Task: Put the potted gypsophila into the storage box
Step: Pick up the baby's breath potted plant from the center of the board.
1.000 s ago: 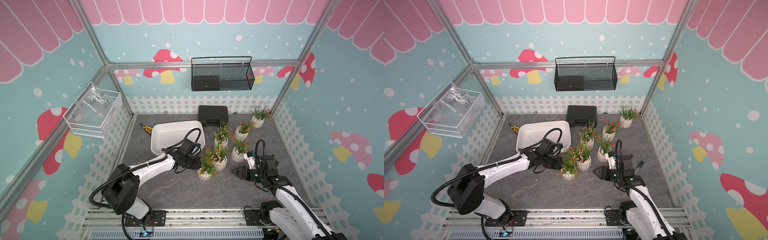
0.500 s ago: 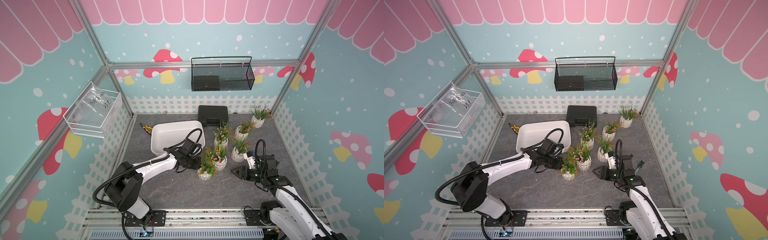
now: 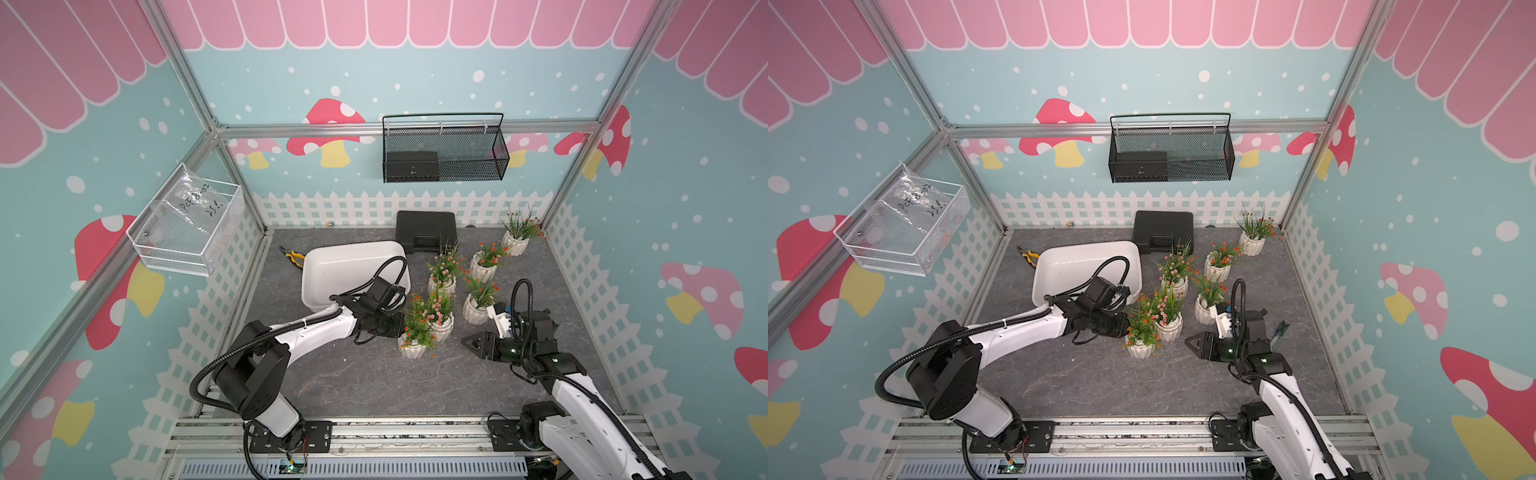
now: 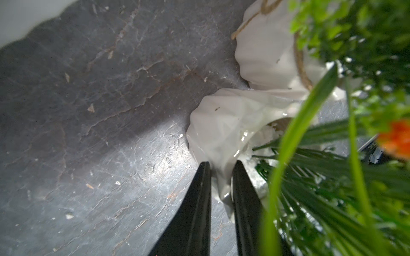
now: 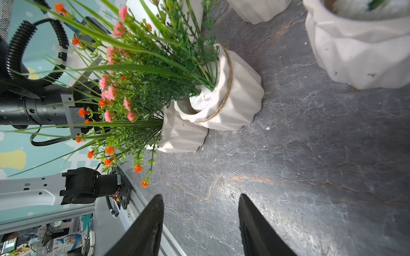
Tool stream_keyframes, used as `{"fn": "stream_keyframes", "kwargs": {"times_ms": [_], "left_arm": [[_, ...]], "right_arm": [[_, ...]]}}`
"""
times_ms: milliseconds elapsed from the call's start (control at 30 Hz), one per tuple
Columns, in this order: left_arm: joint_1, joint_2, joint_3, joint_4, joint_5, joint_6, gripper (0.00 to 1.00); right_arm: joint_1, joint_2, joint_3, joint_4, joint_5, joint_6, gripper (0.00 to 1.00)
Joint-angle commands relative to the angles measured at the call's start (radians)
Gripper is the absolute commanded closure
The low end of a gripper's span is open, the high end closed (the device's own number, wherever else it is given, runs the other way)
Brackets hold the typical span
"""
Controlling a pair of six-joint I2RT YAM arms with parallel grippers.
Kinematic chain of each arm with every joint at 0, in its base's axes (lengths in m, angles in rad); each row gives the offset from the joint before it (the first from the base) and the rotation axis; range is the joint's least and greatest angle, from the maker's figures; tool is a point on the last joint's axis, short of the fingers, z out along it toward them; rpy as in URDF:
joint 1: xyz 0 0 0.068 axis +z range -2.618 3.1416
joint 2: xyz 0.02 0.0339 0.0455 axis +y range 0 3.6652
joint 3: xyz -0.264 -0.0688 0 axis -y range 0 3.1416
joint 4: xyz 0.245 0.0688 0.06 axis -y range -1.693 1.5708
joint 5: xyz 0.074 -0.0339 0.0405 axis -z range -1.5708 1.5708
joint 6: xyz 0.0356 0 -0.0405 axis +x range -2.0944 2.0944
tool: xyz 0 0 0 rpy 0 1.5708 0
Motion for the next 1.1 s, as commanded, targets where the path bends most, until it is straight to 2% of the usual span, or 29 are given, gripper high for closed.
{"fn": "stream_keyframes", "kwargs": {"times_ms": [0,333,433,600,833,933,1067], "left_arm": [[-0.006,0.033,-0.007,-0.015,-0.031,0.006,0.86],[-0.007,-0.101,-0.031,-0.093,-0.026,0.043,0.96],[-0.006,-0.175,-0.045,-0.127,-0.055,0.039,1.00],[0.007,-0.305,-0.041,-0.202,-0.108,0.035,1.00],[0.090,-0.416,0.030,-0.296,-0.181,0.003,1.00],[0.133,-0.438,0.063,-0.267,-0.240,-0.021,1.00],[0.205,-0.417,0.101,-0.189,-0.245,-0.034,1.00]], "right_arm": [[0.006,-0.004,-0.008,0.003,-0.011,-0.015,0.44],[0.005,-0.024,-0.008,0.009,-0.015,-0.019,0.44],[0.006,-0.025,-0.009,0.013,-0.010,-0.018,0.44],[0.006,-0.031,-0.013,0.031,-0.020,-0.008,0.44],[0.013,-0.029,-0.035,0.109,-0.129,0.002,0.45],[0.026,-0.044,-0.019,0.117,-0.141,-0.014,0.45],[0.041,-0.058,0.018,0.122,-0.143,-0.026,0.45]]}}
